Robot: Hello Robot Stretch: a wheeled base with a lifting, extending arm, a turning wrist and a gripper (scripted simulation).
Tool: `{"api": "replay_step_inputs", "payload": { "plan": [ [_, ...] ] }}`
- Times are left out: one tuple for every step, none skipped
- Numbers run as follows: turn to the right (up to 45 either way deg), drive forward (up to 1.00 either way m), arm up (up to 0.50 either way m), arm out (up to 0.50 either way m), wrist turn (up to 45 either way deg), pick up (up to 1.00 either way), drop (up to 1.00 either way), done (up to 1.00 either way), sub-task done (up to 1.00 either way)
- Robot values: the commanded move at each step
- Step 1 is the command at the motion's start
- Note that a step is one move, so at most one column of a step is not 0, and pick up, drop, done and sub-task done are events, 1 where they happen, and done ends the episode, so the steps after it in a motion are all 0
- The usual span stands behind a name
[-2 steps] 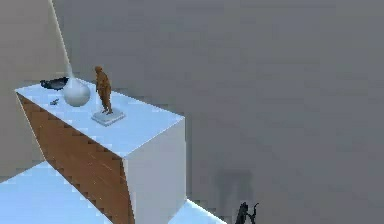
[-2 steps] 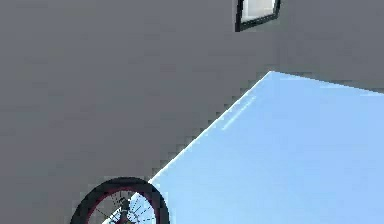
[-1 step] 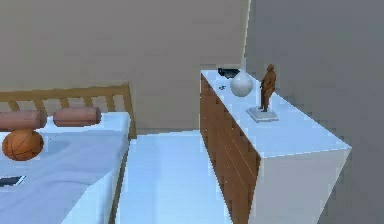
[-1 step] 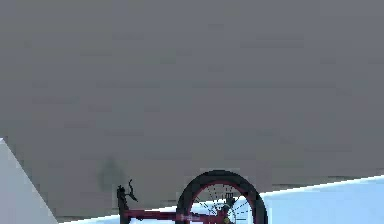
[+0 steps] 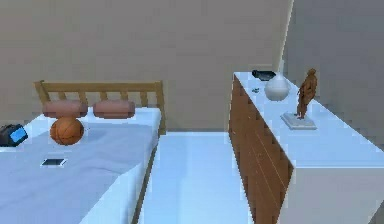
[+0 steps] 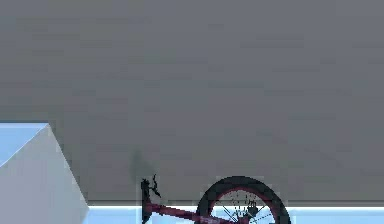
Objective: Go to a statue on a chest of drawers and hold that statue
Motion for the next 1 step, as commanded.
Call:
{"api": "replay_step_inputs", "payload": {
  "plan": [
    [0.0, 0.50, 0.00, 0.00, 0.0, 0.00, 0.00, 0.00, 0.00]
  ]
}}
